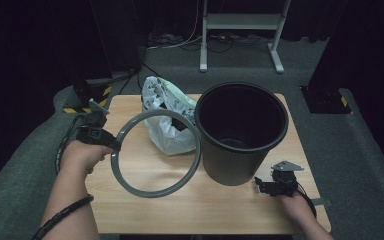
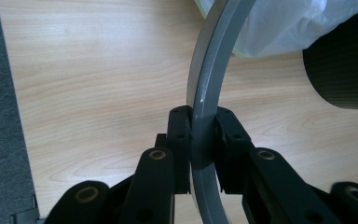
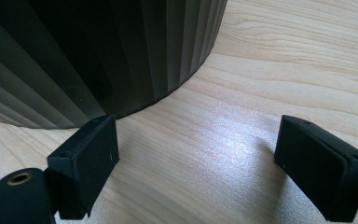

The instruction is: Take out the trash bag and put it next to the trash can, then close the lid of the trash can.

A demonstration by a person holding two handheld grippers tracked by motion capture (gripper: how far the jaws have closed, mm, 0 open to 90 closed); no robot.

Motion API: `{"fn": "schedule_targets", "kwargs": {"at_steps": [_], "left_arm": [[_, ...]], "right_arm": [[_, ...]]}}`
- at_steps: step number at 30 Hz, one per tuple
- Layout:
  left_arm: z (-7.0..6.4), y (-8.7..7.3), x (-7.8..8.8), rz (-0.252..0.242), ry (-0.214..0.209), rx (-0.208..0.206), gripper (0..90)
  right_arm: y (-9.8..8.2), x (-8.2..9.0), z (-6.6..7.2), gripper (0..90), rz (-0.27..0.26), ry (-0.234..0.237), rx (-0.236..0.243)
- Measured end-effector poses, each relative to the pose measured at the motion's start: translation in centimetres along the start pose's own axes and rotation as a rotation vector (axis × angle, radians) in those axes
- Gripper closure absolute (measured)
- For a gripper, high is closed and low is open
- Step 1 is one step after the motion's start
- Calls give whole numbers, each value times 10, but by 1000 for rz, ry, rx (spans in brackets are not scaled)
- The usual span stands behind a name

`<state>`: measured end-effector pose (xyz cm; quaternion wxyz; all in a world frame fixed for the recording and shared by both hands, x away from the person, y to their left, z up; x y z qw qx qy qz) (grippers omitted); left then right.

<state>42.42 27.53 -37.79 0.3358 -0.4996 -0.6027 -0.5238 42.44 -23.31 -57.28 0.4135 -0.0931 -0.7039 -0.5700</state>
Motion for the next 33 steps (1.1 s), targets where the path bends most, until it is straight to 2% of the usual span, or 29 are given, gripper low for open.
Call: {"fn": "schedule_targets", "kwargs": {"at_steps": [9, 11, 18, 26, 33], "left_arm": [[-2, 1, 17, -22, 12, -13, 779], [-3, -1, 22, -35, 10, -5, 779], [0, 2, 28, -38, 15, -2, 779], [2, 7, 28, -25, 7, 7, 778], [2, 9, 34, -39, 5, 9, 779]], "right_arm": [[0, 0, 0, 130, -1, -1, 4], [0, 0, 0, 130, -1, -1, 6], [0, 0, 0, 131, -2, 1, 7], [0, 0, 0, 129, -1, 1, 8], [1, -1, 0, 127, -1, 2, 7]]}}
Point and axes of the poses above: each handheld gripper's, and its own axes: x roughly backward along the jaws, y roughly out of its top, z roughly to its left, the point moved 7 cm from there along -x, roughly forward along the jaws
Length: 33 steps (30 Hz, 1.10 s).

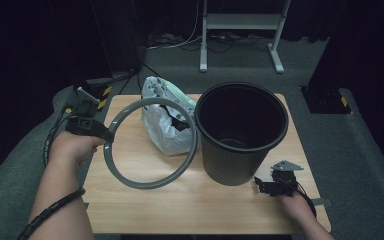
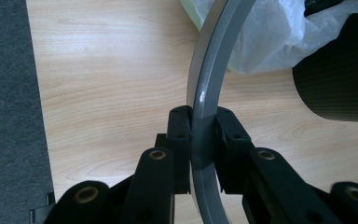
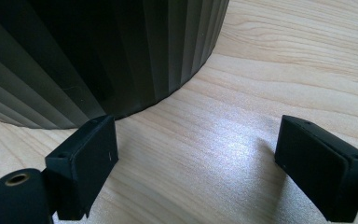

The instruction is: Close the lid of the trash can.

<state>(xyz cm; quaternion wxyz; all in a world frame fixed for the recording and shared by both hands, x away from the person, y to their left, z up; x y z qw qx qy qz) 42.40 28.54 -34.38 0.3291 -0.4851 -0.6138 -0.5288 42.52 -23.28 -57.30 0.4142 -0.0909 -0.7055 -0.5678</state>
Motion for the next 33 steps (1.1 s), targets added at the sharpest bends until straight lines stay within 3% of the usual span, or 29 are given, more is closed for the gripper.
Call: {"fn": "schedule_targets", "kwargs": {"at_steps": [5, 9, 18, 19, 26, 33], "left_arm": [[-1, -1, 9, -14, -11, 16, 780], [-4, 2, 21, -35, 3, 14, 780], [-11, 11, 32, -59, -4, -2, 781], [-14, 14, 33, -67, -20, -2, 780], [-24, 22, 41, -79, -15, -19, 781], [-44, 31, 40, -82, -29, -42, 781]], "right_arm": [[0, 0, 0, 126, 2, 4, 5], [0, 0, 0, 127, 0, 2, 3], [0, 0, 0, 126, 0, 4, 2], [0, -1, 0, 127, 0, 7, 7], [0, -1, 0, 125, 3, 10, 1], [0, 0, 0, 126, 1, 3, 2]]}}
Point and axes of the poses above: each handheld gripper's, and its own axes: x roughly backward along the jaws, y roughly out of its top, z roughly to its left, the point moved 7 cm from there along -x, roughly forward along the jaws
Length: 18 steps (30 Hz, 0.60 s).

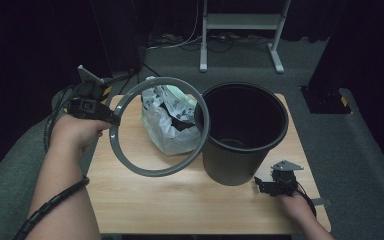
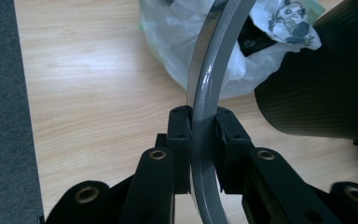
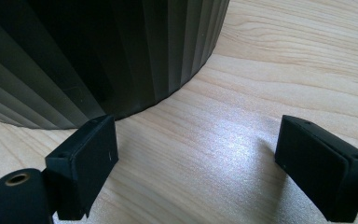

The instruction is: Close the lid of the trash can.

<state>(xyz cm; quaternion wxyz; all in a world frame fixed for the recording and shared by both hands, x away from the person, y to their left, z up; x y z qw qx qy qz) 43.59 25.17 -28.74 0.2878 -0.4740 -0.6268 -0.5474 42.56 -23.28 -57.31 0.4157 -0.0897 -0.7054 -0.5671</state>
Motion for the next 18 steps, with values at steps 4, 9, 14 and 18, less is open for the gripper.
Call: {"fn": "schedule_targets", "kwargs": {"at_steps": [4, 9, 14, 18], "left_arm": [[-17, 9, 1, -6, -8, -29, 781], [-30, 17, 0, -10, -12, -46, 781], [-42, 24, -7, 1, -11, -62, 782], [-57, 32, -14, 9, -18, -82, 781]], "right_arm": [[0, 0, 0, 127, 1, 1, -6], [0, 0, 0, 127, 3, 2, -7], [0, 0, 0, 127, 3, 2, -7], [0, 0, 0, 127, 1, 0, -7]]}}
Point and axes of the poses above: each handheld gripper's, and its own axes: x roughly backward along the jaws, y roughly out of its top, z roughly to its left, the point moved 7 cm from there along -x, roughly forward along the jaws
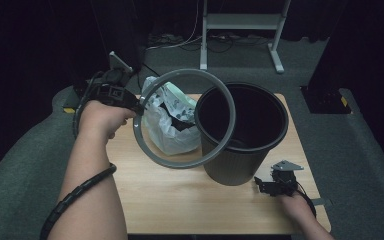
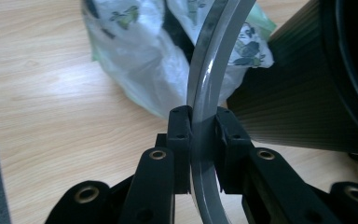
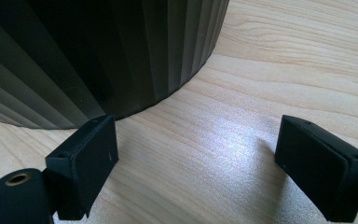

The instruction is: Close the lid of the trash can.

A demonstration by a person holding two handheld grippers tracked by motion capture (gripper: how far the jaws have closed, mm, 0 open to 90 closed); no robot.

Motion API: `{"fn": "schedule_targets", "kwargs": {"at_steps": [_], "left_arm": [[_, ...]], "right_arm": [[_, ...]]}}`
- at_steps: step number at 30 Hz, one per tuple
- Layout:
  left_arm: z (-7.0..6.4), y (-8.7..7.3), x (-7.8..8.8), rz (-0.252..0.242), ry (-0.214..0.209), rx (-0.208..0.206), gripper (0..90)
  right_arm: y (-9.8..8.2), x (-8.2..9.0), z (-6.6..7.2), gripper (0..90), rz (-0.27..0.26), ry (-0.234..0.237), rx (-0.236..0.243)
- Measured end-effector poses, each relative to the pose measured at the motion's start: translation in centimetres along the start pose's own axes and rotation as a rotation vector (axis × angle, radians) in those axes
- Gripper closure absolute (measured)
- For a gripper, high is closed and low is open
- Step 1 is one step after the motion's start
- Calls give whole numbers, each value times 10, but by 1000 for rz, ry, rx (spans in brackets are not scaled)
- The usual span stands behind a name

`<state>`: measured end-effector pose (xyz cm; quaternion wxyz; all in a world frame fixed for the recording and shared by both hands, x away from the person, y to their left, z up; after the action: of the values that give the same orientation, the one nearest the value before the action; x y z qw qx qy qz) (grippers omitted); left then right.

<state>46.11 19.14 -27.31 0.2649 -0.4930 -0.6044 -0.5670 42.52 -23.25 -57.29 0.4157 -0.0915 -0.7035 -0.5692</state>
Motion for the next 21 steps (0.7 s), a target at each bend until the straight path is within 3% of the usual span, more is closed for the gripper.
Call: {"fn": "schedule_targets", "kwargs": {"at_steps": [5, 10, 12, 16, 21], "left_arm": [[-13, 11, -6, 1, 16, -17, 782], [-30, 23, -15, 8, 2, -31, 781], [-36, 28, -17, 9, 23, -42, 782], [-53, 36, -24, 15, -1, -49, 781], [-61, 42, -27, 12, 10, -56, 781]], "right_arm": [[0, 0, 0, 126, -1, 1, 0], [0, 0, 0, 127, 1, 1, 4], [0, 0, 0, 126, 1, 4, 4], [0, 0, 0, 126, 1, 6, 4], [0, 0, 0, 126, 1, 5, 4]]}}
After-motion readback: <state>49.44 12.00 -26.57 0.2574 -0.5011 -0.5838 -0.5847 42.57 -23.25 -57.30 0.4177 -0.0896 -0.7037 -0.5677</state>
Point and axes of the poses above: each handheld gripper's, and its own axes: x roughly backward along the jaws, y roughly out of its top, z roughly to its left, the point moved 7 cm from there along -x, roughly forward along the jaws
